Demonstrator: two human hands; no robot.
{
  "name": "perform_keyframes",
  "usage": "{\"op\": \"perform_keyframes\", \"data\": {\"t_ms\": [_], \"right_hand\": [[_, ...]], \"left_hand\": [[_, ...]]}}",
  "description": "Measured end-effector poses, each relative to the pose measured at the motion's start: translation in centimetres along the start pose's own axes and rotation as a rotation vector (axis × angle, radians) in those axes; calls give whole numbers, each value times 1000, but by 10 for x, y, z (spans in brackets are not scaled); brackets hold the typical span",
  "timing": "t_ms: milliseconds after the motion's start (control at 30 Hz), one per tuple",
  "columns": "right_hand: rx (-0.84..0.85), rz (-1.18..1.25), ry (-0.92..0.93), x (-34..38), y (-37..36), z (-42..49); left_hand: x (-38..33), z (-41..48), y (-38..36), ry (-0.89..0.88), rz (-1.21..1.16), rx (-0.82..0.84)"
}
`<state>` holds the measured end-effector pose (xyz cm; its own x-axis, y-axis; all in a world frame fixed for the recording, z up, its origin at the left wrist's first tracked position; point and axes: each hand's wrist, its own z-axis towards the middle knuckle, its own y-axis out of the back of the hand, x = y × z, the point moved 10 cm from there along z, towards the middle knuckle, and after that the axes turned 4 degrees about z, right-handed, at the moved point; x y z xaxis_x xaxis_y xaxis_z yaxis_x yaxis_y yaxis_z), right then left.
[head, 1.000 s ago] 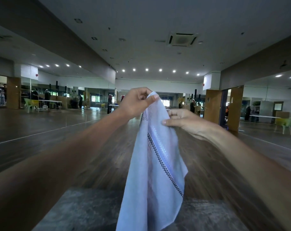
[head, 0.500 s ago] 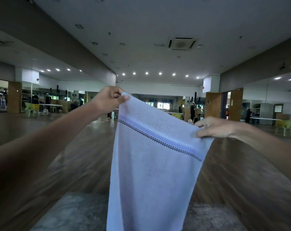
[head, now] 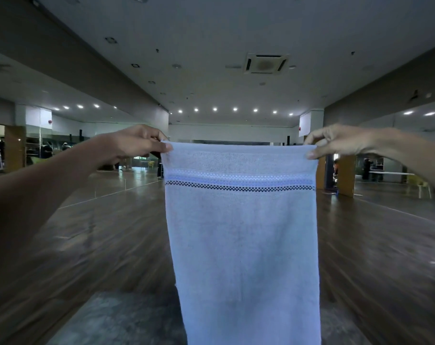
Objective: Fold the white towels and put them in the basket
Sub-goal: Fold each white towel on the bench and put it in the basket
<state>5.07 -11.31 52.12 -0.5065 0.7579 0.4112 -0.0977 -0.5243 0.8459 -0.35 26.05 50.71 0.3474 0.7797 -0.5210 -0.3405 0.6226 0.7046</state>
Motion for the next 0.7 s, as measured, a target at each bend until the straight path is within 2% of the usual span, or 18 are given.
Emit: {"op": "perform_keyframes", "data": {"t_ms": [67,167,267,400,700], "right_hand": [[-30,-16,47,-6,-1,7],[-27,-39,24,-22,-11,14],[-76,-131,-31,-45,-20,28],[-188,-128,-76,-70,-28,48],[-452,-93,-80,-70,23,82]], "left_hand": [[6,8,-8,12,16,39],[15,20,-25,21,4,30],[29,38,-46,35,7,-40],[46,68,-64,49,84,-147],[19,113,-25,1,111,-438]]}}
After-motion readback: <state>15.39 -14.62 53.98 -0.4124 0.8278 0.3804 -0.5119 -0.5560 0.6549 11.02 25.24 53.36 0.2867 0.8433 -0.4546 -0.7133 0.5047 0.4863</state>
